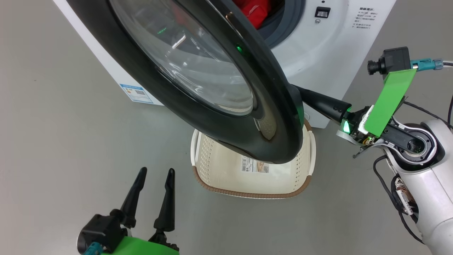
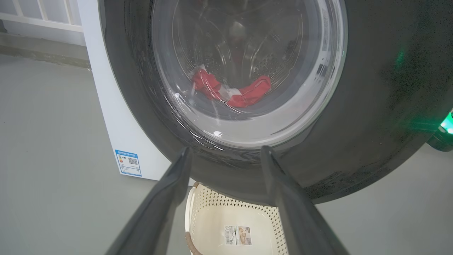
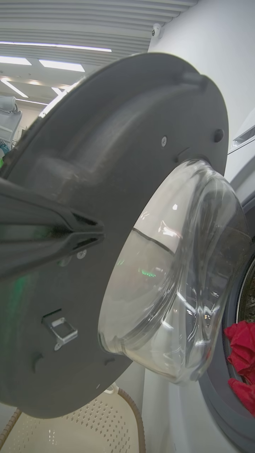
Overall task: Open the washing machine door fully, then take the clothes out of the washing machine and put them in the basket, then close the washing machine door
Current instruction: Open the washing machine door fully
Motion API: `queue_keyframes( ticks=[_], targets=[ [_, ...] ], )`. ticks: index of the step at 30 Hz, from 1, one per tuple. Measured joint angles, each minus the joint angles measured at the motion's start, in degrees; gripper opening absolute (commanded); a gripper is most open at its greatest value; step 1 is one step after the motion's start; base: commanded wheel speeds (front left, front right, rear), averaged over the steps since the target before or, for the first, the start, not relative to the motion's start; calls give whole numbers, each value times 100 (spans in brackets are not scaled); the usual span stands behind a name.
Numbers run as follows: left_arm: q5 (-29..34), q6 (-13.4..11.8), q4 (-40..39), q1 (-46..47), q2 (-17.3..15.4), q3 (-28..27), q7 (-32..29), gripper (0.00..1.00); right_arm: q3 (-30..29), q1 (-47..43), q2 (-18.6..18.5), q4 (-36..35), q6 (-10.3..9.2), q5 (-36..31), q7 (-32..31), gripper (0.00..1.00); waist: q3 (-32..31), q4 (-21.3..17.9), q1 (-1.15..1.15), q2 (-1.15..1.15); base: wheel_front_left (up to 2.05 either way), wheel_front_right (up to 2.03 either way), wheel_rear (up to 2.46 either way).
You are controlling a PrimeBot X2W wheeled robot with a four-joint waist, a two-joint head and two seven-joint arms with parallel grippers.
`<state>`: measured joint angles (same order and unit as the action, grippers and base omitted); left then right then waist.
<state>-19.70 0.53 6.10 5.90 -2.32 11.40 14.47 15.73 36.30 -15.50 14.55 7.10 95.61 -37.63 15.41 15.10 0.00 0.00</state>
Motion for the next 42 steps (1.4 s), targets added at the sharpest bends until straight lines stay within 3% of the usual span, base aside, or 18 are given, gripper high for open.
queue_keyframes(
  ticks=[9,13,16,24,25,28,42],
  targets=[
    [1,57,-4,-8,0,1,-1,100,-190,-91,122,38,0,-212,105,0,-35,-5,0,0,0,0,0],
    [2,68,-3,-9,-1,-1,-1,100,-258,-97,130,112,0,-359,323,34,-54,-14,0,0,0,0,0],
    [22,110,4,-9,-2,-3,-1,100,-330,-119,130,152,0,-433,436,42,-74,-31,0,0,0,0,0],
    [107,203,60,-10,-2,-48,-1,100,-412,-480,129,180,0,-491,608,50,-168,-133,0,0,0,0,0],
    [110,205,68,-12,-2,-58,-1,100,-425,-536,129,175,0,-503,647,66,-184,-151,0,0,0,0,0],
    [111,257,96,-15,-2,-113,-1,100,-479,-737,130,168,0,-503,699,100,-231,-212,0,0,0,0,0],
    [203,360,181,-156,-4,-354,-1,100,-643,-1712,105,255,0,-691,1171,100,-406,-542,0,0,0,0,0]
  ],
)
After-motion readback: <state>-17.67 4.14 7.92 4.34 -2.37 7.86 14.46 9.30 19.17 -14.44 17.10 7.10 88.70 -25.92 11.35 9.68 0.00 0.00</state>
